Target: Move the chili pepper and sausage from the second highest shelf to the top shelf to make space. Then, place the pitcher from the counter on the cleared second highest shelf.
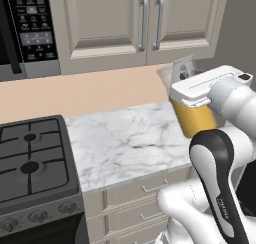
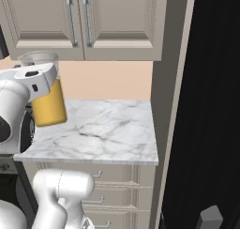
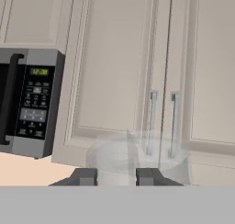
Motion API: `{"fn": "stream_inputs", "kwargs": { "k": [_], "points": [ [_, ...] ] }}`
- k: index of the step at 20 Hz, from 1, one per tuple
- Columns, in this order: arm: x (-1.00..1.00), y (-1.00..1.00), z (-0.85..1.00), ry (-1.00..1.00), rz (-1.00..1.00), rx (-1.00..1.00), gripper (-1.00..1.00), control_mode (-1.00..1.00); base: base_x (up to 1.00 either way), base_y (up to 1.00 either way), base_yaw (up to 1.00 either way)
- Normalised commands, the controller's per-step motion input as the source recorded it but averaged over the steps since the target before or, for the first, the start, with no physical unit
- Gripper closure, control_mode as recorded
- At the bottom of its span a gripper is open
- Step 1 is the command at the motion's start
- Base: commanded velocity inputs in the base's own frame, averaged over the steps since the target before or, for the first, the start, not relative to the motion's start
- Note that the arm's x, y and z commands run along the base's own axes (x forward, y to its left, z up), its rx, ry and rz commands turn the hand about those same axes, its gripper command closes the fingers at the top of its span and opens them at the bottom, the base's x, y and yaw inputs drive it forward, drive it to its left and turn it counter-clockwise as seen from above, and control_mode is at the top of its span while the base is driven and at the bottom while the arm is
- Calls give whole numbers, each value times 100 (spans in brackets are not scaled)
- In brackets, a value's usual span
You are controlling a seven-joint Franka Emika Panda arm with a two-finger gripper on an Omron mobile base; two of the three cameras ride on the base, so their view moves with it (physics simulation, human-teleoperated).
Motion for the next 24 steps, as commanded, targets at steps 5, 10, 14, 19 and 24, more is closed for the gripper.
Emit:
{"fn": "stream_inputs", "kwargs": {
  "k": [5,10,14,19,24],
  "points": [
    [-5,0,0,0,0,0,100,100,-15,0,-1],
    [0,0,0,0,0,0,100,100,-70,0,-4],
    [0,0,0,0,0,0,100,100,-86,-16,-13],
    [0,0,0,0,0,0,100,100,-78,-44,-27],
    [0,0,0,0,0,0,100,100,-69,-66,-42]
  ]
}}
